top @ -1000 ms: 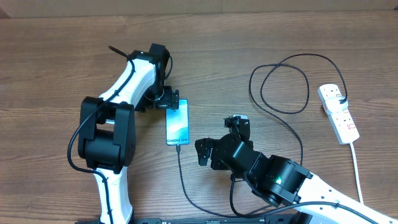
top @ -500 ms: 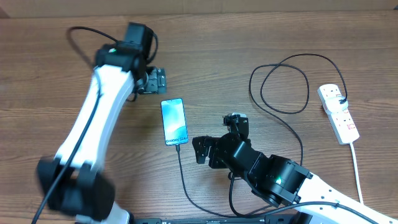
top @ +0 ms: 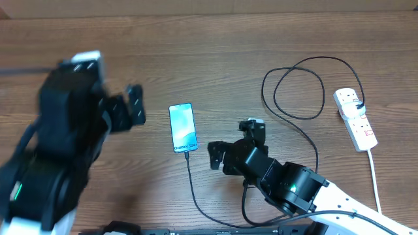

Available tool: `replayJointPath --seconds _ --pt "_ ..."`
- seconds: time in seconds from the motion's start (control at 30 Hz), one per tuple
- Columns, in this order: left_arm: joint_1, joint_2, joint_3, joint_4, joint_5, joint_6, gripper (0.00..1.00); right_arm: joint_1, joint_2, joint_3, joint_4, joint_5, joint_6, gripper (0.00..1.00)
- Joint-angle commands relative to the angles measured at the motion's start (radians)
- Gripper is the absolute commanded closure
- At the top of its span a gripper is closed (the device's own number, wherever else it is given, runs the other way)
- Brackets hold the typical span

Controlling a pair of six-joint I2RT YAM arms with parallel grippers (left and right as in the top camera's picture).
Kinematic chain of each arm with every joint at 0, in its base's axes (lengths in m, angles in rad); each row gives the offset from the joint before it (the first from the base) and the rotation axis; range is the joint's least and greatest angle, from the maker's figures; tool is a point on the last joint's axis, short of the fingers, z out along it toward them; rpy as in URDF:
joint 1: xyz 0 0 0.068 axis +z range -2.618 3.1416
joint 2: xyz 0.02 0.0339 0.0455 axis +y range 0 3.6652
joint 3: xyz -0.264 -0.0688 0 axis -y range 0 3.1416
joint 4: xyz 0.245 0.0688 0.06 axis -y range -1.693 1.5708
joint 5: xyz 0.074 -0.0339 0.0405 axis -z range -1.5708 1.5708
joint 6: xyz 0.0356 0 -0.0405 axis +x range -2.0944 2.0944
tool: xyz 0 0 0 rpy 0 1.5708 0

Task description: Plug charger to phone and switch on socket

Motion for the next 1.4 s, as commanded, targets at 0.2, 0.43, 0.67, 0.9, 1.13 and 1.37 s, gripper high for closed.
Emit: replayJointPath --seconds 0.2,0.43,0.67,0.9,1.13,1.37 --pt "-0.012 -0.31 -0.163 -0.026 -0.031 -0.006 0.0 -0.245 -0.005 0.005 -0.195 -0.086 0.132 0.46" --pt "-0.012 -0.366 -0.296 -0.026 -0.102 -0.006 0.0 -0.449 -0.005 0.01 -0.353 -0.141 0.133 0.96" --pt "-0.012 -0.329 -0.365 -0.022 -0.108 -0.006 0.01 -0.627 -0.005 0.033 -0.475 -0.147 0.133 0.96" --pt "-0.012 -0.274 -0.392 -0.03 -0.093 -0.007 0.0 -0.831 -0.004 0.033 -0.557 -0.136 0.076 0.96" --pt "-0.012 -0.24 -0.392 -0.025 -0.011 -0.008 0.0 -1.126 0.008 0.041 -0.533 -0.229 -0.137 0.96" --pt "-0.012 -0.21 -0.392 -0.02 0.009 -0.014 0.0 -1.403 0.137 0.161 -0.507 -0.235 -0.273 0.96"
